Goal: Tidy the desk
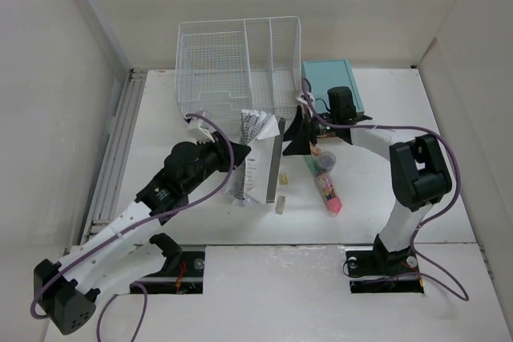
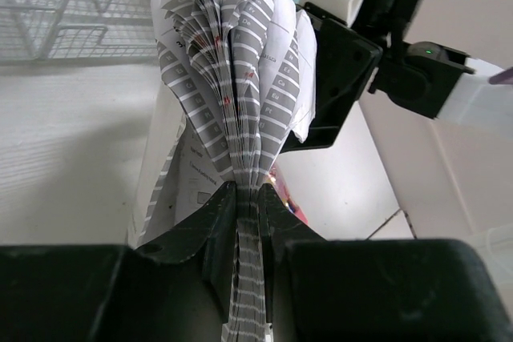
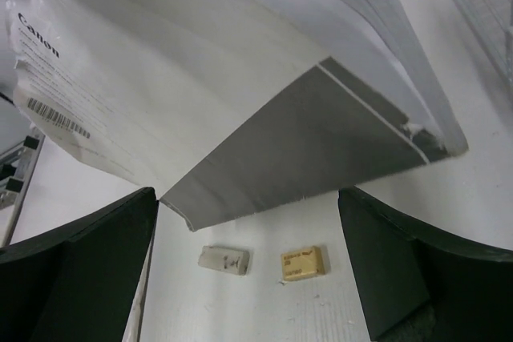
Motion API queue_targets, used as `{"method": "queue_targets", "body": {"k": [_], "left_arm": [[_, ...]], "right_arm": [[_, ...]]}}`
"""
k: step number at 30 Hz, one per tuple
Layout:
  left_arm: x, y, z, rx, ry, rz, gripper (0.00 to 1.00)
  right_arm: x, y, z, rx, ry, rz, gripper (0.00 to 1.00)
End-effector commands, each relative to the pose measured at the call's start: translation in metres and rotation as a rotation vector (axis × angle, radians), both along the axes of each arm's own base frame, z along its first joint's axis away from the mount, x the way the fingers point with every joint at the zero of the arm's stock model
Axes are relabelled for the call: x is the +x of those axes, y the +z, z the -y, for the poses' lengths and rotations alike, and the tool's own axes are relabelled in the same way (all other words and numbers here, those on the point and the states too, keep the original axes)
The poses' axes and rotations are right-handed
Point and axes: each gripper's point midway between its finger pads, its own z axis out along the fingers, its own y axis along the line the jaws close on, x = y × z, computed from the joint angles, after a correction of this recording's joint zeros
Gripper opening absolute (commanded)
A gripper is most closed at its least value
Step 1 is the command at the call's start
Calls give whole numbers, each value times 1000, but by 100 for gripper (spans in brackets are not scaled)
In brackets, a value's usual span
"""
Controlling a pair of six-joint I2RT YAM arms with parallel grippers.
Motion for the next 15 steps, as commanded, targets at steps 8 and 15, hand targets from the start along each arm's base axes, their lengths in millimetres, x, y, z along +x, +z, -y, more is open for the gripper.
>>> {"method": "queue_targets", "body": {"k": [8,15], "left_arm": [[-13,111,17,-289,-137,245,0],[-17,121,20,-344,-180,258,0]], "right_arm": [[11,35,-5,117,113,130,100],[-1,70,-3,210,248,180,97]]}}
